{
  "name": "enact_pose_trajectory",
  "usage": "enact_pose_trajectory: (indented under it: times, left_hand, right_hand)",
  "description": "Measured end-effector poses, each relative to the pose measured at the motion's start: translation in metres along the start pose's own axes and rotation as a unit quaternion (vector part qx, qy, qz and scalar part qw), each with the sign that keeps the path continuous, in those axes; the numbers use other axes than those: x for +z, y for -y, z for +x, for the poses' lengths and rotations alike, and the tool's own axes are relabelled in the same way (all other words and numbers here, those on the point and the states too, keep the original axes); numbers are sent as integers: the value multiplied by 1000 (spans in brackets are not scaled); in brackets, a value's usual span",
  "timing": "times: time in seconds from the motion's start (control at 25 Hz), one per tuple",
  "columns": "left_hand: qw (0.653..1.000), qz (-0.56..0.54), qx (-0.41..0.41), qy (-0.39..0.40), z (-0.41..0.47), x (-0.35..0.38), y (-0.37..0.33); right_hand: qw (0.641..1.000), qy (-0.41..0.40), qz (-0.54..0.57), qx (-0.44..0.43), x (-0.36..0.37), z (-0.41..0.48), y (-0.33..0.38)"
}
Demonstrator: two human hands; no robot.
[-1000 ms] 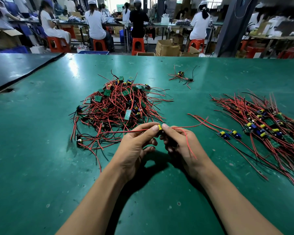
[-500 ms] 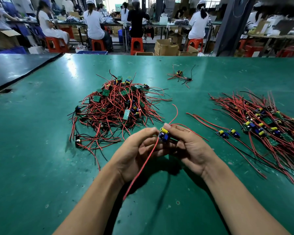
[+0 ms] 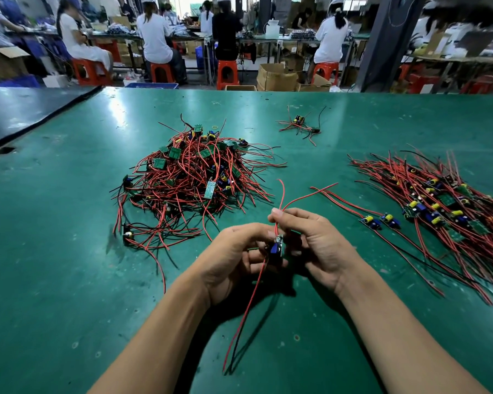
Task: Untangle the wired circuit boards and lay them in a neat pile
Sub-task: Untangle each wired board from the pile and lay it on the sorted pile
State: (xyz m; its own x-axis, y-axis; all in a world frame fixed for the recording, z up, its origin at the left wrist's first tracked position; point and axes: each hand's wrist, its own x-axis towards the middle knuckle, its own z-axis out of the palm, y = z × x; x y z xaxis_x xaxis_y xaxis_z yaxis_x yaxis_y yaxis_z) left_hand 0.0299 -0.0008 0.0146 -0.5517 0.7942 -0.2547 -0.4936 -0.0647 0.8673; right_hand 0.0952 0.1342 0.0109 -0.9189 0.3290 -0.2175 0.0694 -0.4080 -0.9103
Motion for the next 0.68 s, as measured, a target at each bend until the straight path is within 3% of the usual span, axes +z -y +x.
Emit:
enact_pose_trajectory:
  times: [0.28, 0.4, 0.68]
  left_hand:
    - [997, 35, 49, -57, 0, 4, 5]
    - [990, 78, 80, -84, 2, 5, 6]
    - [990, 102, 65, -72, -3, 7, 6]
  right_hand:
    - [1000, 12, 0, 28, -2, 0, 0]
    - [999, -30, 10, 19, -1, 7, -1]
    - [974, -154, 157, -50, -18, 19, 5]
